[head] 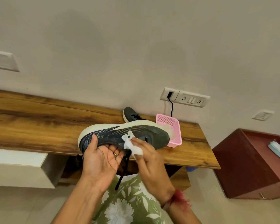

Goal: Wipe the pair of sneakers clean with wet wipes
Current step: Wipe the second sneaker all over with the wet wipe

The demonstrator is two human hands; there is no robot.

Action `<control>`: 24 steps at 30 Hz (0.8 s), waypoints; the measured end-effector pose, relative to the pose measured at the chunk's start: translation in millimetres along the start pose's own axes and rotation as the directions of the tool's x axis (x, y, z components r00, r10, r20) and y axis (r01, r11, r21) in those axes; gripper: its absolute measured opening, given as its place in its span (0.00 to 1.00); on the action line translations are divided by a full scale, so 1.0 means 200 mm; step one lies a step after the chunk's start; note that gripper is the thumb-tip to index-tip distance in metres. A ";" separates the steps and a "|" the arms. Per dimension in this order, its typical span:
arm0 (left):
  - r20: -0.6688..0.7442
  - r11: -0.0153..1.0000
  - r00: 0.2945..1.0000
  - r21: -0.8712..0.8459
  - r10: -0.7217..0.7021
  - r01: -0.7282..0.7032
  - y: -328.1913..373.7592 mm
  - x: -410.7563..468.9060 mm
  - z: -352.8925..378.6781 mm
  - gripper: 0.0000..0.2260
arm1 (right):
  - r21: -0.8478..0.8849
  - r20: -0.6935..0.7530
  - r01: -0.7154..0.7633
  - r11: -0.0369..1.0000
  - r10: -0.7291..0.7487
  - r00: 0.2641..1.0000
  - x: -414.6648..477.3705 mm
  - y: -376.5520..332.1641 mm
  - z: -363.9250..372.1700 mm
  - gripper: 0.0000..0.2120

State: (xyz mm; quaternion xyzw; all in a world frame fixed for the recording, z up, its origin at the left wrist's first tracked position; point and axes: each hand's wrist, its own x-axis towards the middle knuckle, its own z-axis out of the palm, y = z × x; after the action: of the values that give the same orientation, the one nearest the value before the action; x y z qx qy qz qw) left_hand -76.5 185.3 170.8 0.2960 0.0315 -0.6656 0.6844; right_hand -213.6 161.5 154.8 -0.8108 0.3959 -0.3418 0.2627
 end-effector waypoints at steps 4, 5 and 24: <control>-0.024 1.000 1.000 0.000 -0.003 0.003 0.02 0.00 0.00 0.28 | 0.568 -0.154 -0.310 0.762 0.469 0.870 0.07 0.00 -0.19 0.16; -0.027 1.000 1.000 -0.004 -0.003 0.003 0.02 0.00 0.00 0.28 | 0.618 -0.167 -0.345 0.706 0.547 0.820 0.09 0.01 -0.26 0.13; -0.011 1.000 1.000 -0.016 -0.026 0.026 -0.01 -0.02 0.04 0.28 | -0.557 0.138 0.183 0.810 -0.127 0.982 0.12 0.15 -0.22 0.25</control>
State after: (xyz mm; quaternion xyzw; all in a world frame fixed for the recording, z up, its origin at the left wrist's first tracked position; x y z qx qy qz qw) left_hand -80.7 185.7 178.1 0.2938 0.0441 -0.6724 0.6779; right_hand -251.4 118.4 169.4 -0.8969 0.3991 -0.1907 -0.0004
